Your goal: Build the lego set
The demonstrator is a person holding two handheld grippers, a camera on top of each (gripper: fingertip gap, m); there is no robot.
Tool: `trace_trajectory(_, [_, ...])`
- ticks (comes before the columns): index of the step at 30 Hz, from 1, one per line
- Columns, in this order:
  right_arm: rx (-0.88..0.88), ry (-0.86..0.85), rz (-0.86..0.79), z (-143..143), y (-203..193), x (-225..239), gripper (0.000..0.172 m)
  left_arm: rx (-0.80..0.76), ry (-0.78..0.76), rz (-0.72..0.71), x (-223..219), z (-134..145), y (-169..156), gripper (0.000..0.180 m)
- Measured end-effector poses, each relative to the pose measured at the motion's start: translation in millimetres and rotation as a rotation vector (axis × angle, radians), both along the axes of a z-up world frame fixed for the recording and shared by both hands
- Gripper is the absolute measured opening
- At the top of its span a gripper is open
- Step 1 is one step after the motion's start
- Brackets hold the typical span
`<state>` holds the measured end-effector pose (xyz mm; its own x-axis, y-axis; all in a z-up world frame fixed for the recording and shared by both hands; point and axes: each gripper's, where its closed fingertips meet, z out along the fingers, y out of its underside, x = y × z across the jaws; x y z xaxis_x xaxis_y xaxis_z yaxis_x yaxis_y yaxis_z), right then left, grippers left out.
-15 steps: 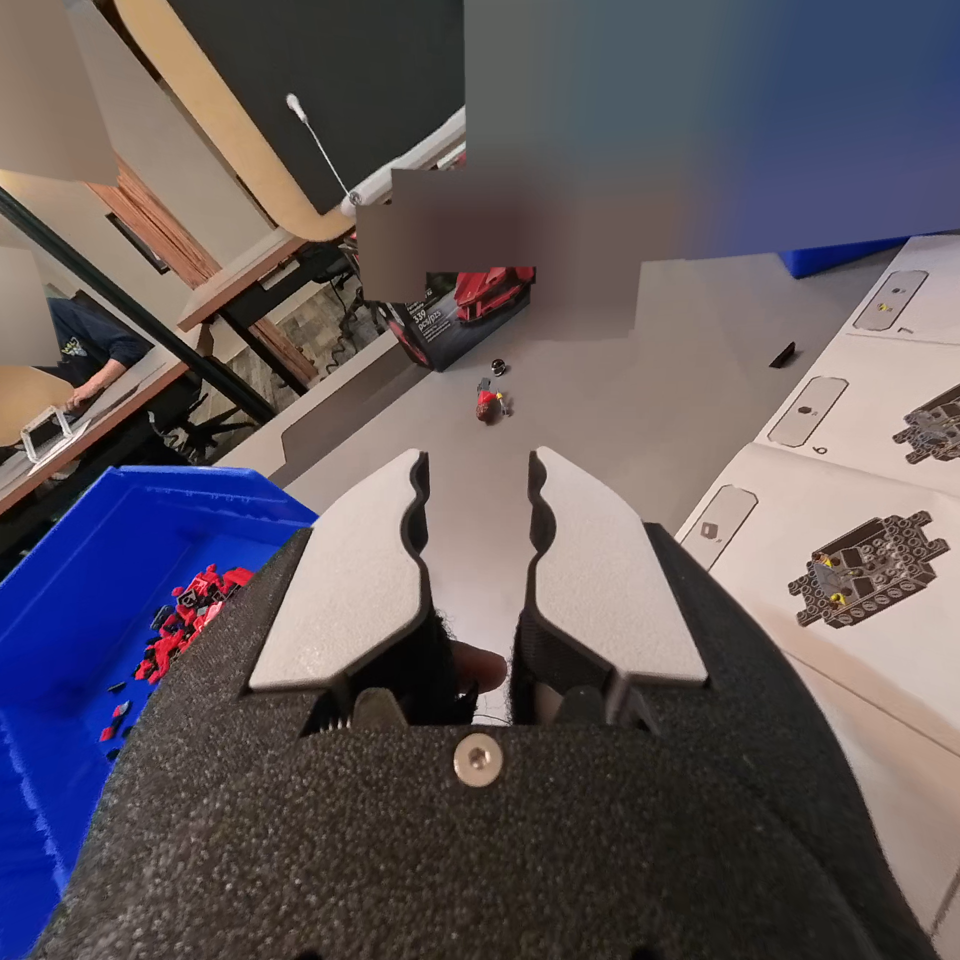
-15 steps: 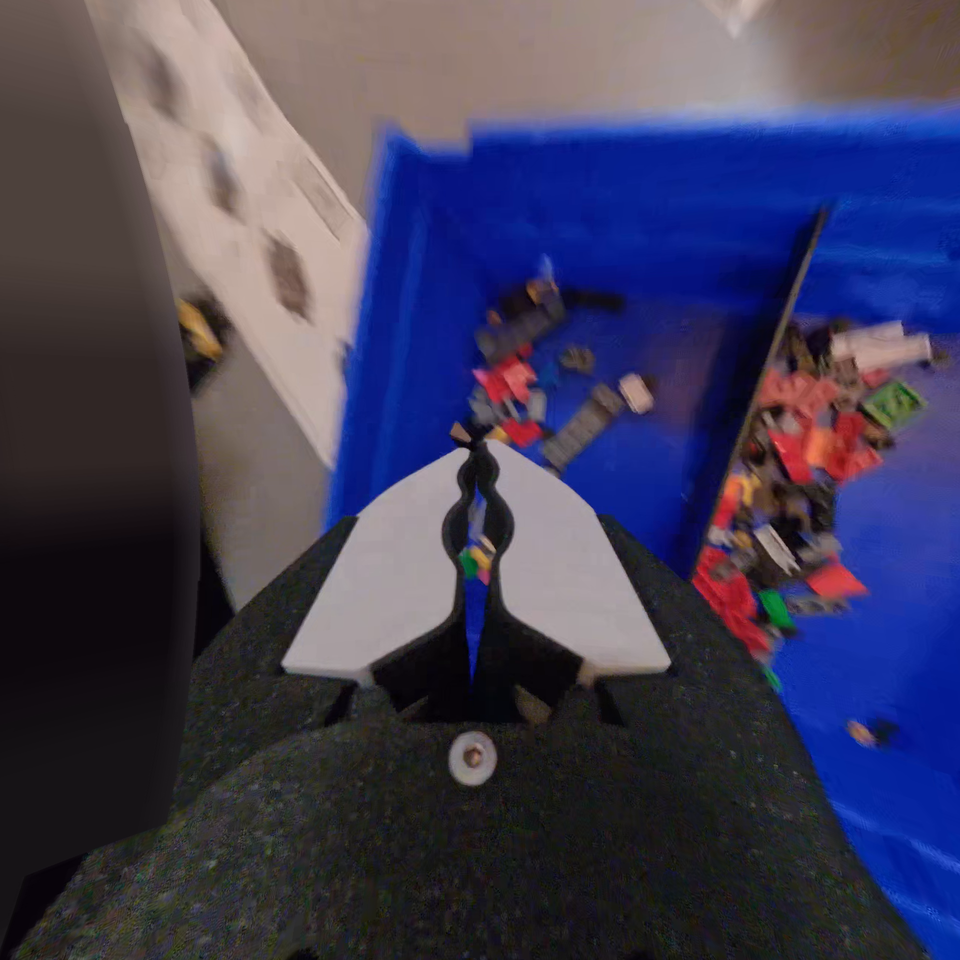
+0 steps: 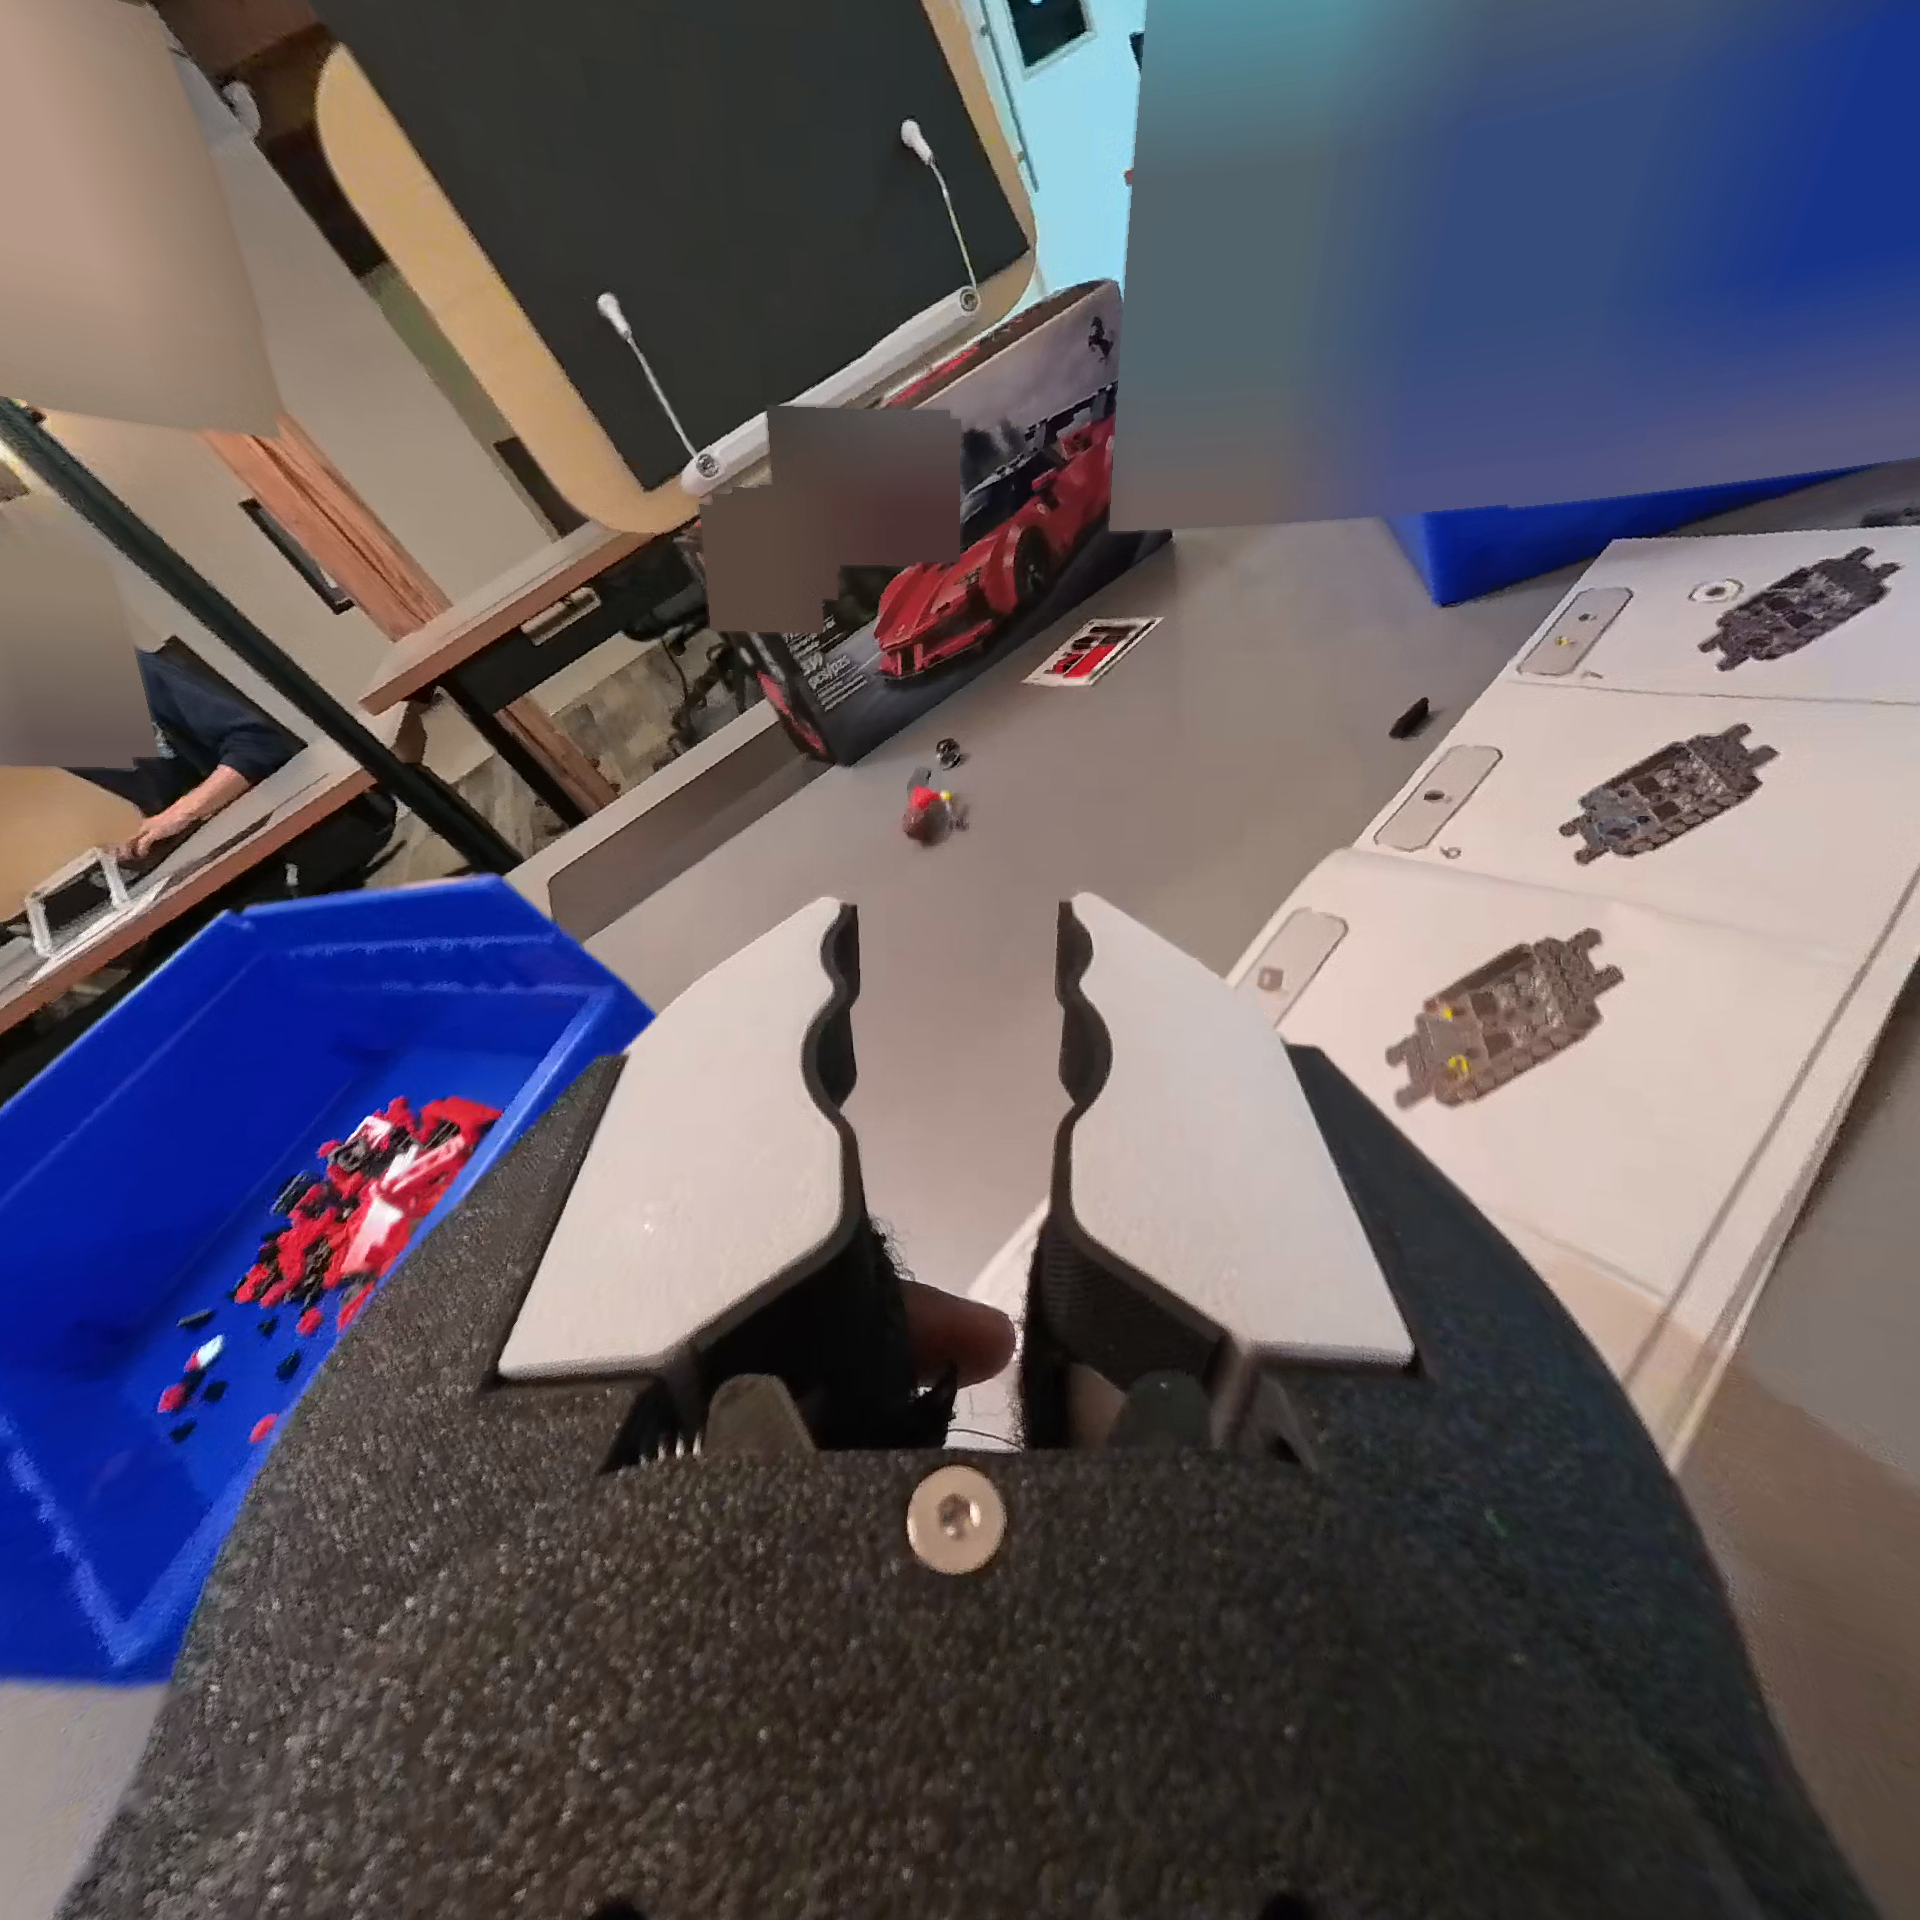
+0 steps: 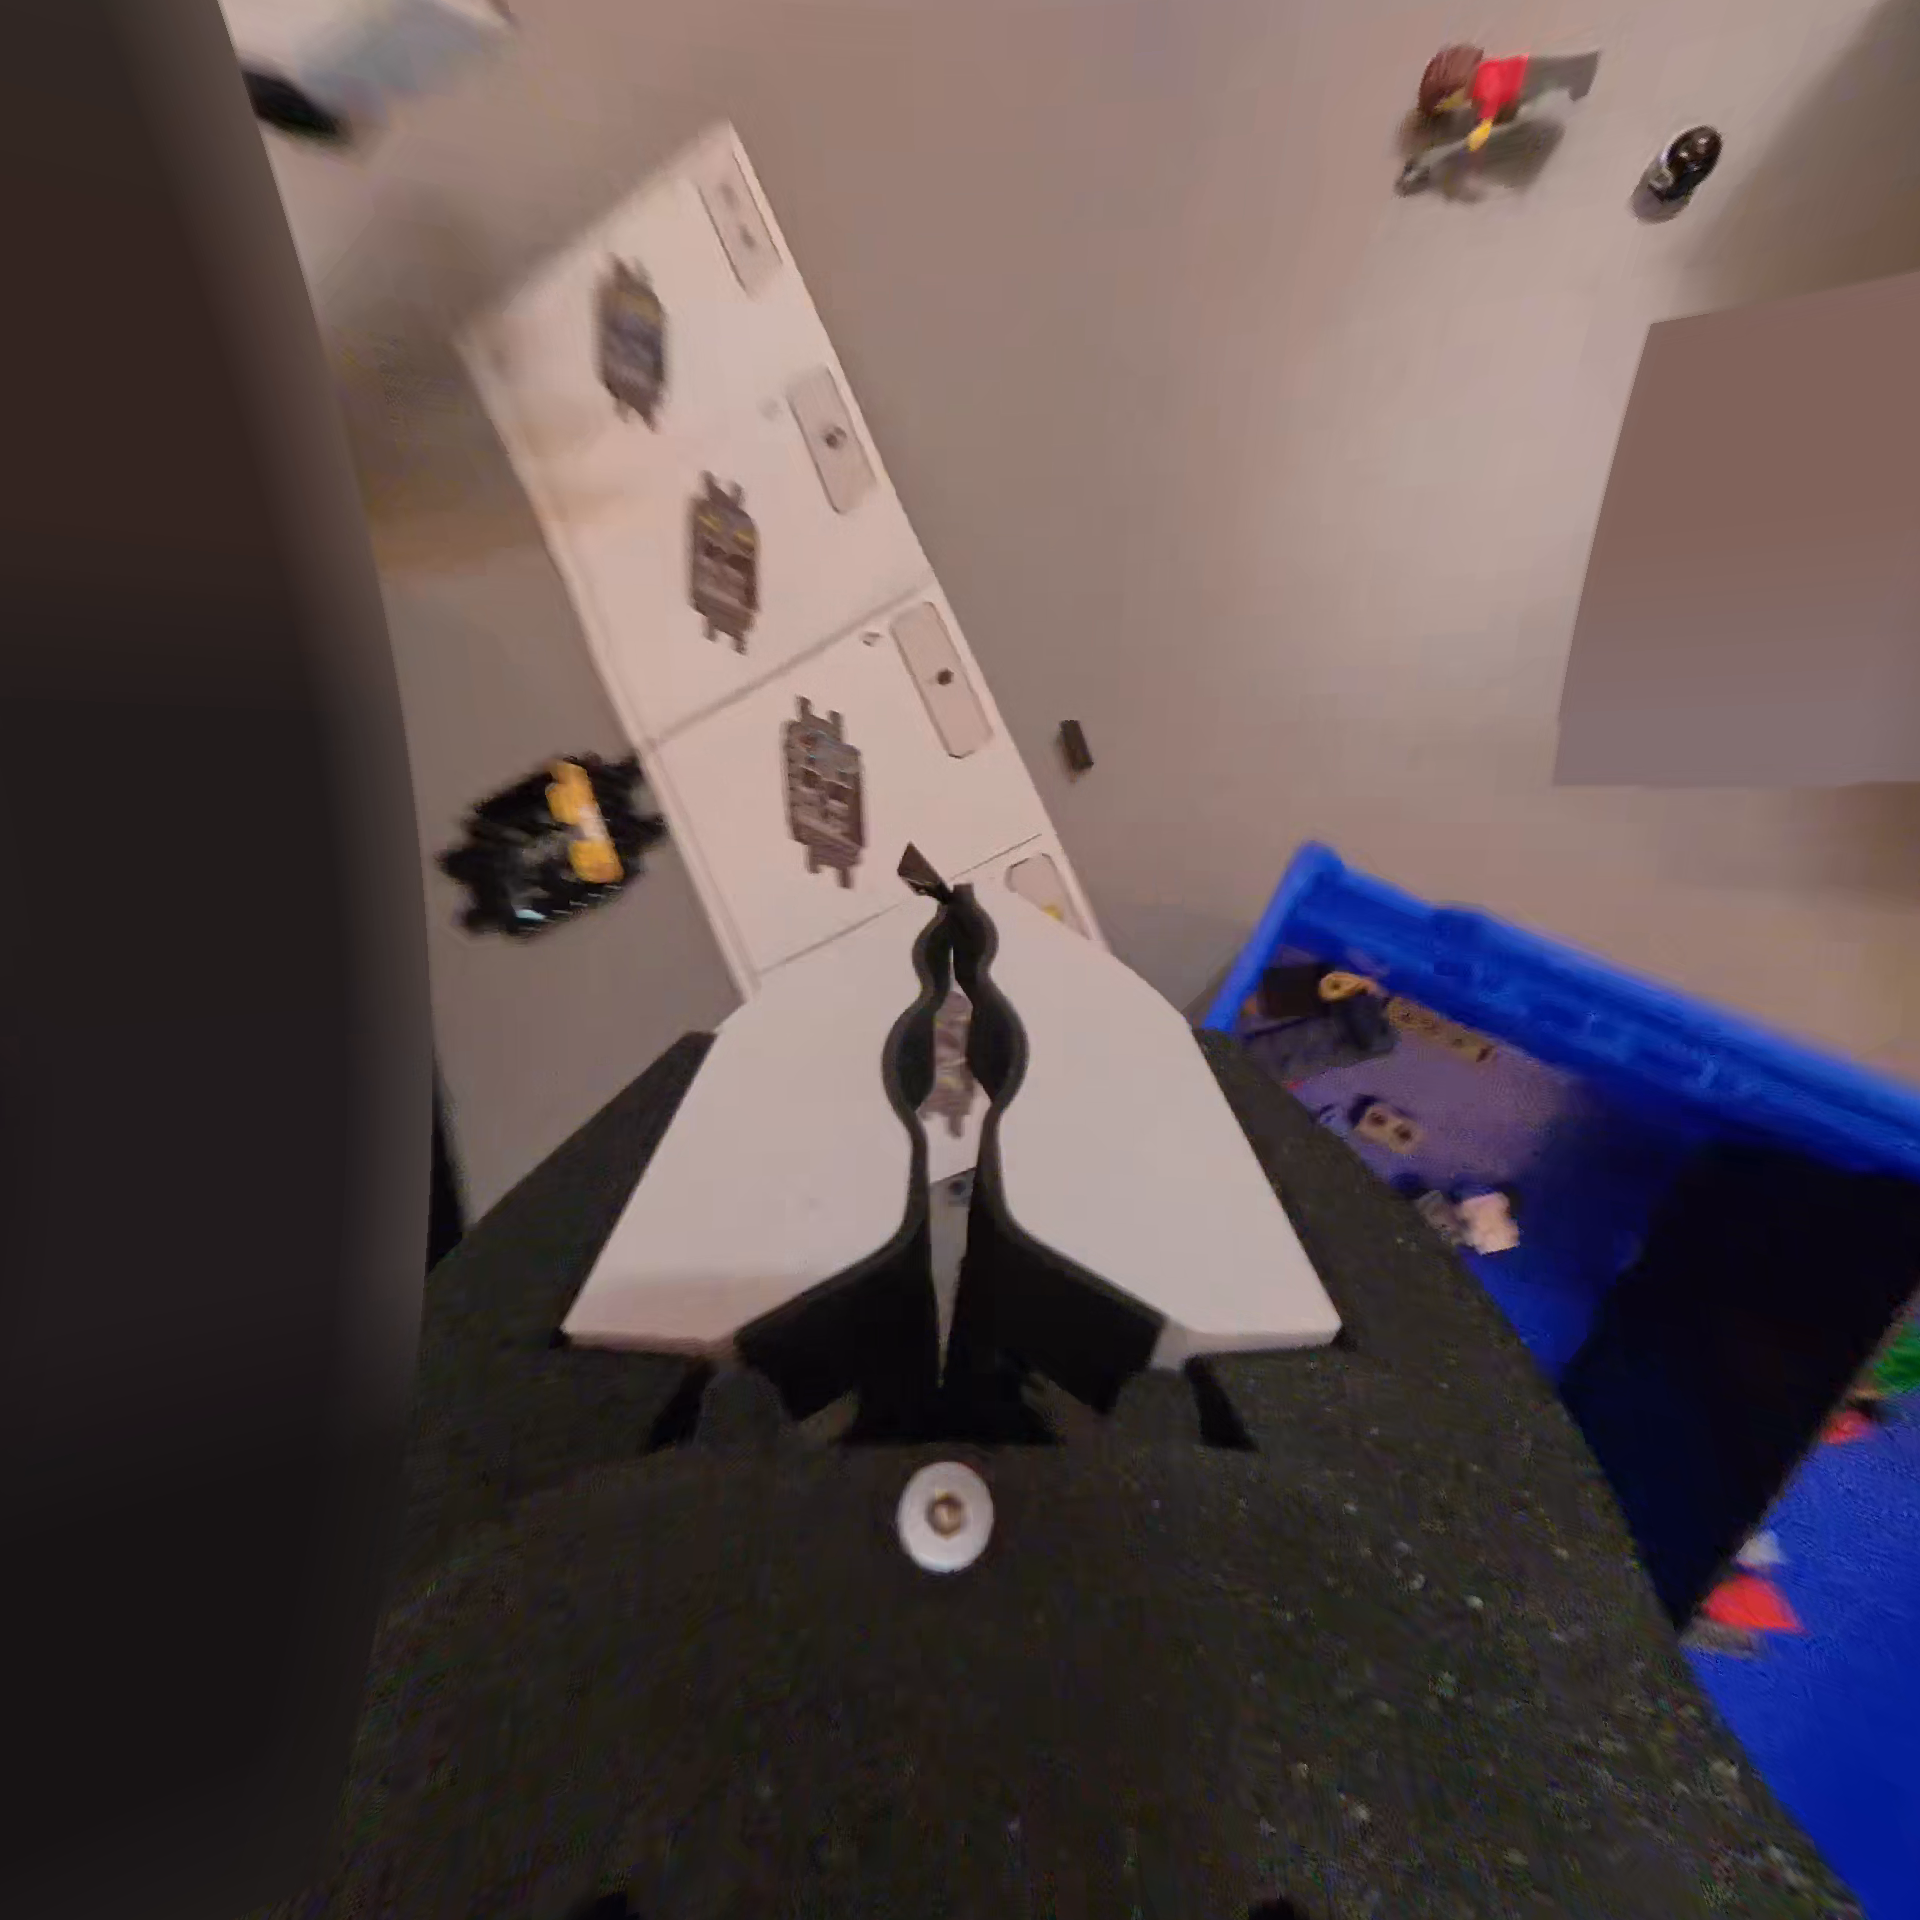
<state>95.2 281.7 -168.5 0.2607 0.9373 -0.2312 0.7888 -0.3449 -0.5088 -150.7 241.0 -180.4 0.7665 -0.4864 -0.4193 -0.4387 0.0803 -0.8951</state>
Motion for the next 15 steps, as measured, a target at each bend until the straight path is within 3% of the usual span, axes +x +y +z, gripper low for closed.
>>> trace_trajectory(6, [0.307, -0.366, 0.201, -68, 0, -59, 0.000, 0.030, -0.043, 0.063, -38, 0, -23, 0.035])
trace_trajectory(9, [0.388, -0.442, 0.232, -96, 8, -72, 0.000, 0.058, -0.076, 0.070, -52, 3, -28, 0.034])
trace_trajectory(15, [0.470, -0.547, 0.217, -117, 22, -73, 0.001, 0.043, -0.170, 0.070, -66, -6, -27, 0.033])
